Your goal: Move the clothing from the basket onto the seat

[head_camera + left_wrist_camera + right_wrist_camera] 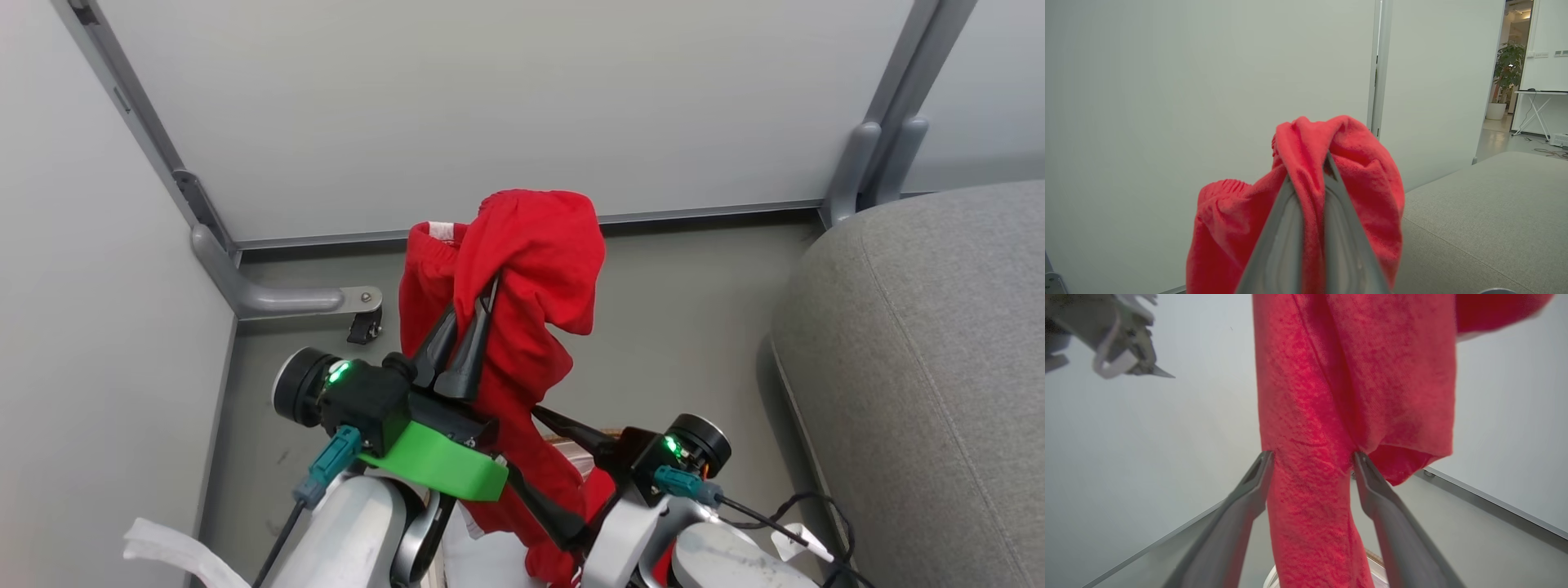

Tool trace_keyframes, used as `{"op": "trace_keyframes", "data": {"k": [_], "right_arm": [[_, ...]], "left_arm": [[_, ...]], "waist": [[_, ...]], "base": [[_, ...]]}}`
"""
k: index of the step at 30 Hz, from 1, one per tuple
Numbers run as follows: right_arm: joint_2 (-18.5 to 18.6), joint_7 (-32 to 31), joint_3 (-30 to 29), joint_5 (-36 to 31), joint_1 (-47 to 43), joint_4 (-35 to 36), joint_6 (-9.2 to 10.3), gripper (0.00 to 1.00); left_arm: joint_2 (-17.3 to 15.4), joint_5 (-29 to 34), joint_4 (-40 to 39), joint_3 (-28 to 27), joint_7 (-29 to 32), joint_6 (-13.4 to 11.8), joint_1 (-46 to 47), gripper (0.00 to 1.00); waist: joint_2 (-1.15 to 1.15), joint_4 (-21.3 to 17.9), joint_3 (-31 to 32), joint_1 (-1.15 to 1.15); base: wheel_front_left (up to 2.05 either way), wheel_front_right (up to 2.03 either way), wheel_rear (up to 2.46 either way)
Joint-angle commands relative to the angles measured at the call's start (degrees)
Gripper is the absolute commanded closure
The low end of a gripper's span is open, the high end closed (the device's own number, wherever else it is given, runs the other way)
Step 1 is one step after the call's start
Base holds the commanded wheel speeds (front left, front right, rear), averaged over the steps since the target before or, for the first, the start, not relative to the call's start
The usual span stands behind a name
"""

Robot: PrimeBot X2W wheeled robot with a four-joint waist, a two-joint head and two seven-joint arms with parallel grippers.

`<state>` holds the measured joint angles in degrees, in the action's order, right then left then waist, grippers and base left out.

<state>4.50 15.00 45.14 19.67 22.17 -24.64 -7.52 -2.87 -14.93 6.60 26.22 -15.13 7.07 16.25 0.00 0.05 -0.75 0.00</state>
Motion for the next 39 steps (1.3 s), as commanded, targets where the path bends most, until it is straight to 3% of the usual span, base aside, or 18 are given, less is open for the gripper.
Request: {"op": "trace_keyframes", "data": {"k": [1, 8, 11, 12, 13, 25, 26, 27, 33, 39], "right_arm": [[-0.26, 0.27, 0.01, -0.4, 1.06, -1.43, 0.06, 0.0], [-1.38, 0.28, -0.34, -2.17, 3.11, -7.0, 0.06, 0.0], [-1.57, 0.27, -0.02, -0.74, 3.27, -6.22, 0.06, 0.0], [-1.54, 0.28, 0.23, -0.1, 3.2, -5.61, 0.06, 0.81], [-1.5, 0.28, -0.01, 0.31, 3.13, -5.06, 0.07, 1.0], [-1.46, 0.27, -0.93, 1.09, 1.3, -3.47, 0.06, 1.0], [-1.47, 0.27, -1.06, 1.04, 1.32, -3.32, 0.06, 1.0], [-1.45, 0.27, -1.19, 1.06, 1.27, -3.13, 0.06, 1.0], [-1.46, 0.27, -2.22, 0.49, 0.09, -1.19, 0.06, 1.0], [-1.48, 0.28, -3.85, -0.33, -1.52, 0.67, 0.06, 1.0]], "left_arm": [[-0.1, -0.78, 0.15, 0.36, -0.03, 0.14, 1.1, 1.0], [-0.09, -1.43, 0.27, 2.04, -0.03, 0.19, 1.73, 1.0], [-0.09, -1.86, 0.36, 2.71, -0.03, 0.14, 1.77, 1.0], [-0.09, -2.08, 0.41, 2.91, -0.03, 0.04, 1.73, 1.0], [-0.09, -2.12, 0.41, 3.03, -0.03, -0.03, 1.72, 1.0], [-0.09, -1.83, -0.06, 2.07, -0.03, -0.93, 1.66, 1.0], [-0.08, -1.67, -0.36, 1.92, -0.03, -1.01, 1.58, 0.53], [-0.08, -1.52, -0.3, 1.83, -0.03, -1.04, 1.41, 0.0], [-0.1, 0.04, 0.5, 0.94, -0.03, -0.92, -0.23, 0.0], [-0.1, 1.87, 2.06, -0.9, -0.01, -0.55, -1.67, 0.0]], "waist": [[0.0, 0.81, -0.23, 0.0], [0.0, 2.6, -0.74, 0.0], [0.0, 3.3, -0.89, 0.0], [0.0, 3.55, -0.94, 0.0], [0.0, 3.71, -1.01, 0.0], [0.0, 3.1, -1.37, 0.0], [0.0, 2.91, -1.4, 0.0], [0.0, 2.7, -1.39, 0.0], [0.0, -0.55, -1.27, 0.0], [0.0, -8.28, -1.88, 0.0]], "base": [[0.0, 0.0, 0.0], [0.0, 0.0, 0.0], [0.0, 0.0, 0.0], [0.0, 0.0, 0.0], [0.0, 0.0, 0.0], [0.0, 0.0, 0.0], [0.0, 0.0, 0.0], [0.0, 0.0, 0.0], [0.0, 0.0, 0.0], [0.0, 0.0, 0.0]]}}
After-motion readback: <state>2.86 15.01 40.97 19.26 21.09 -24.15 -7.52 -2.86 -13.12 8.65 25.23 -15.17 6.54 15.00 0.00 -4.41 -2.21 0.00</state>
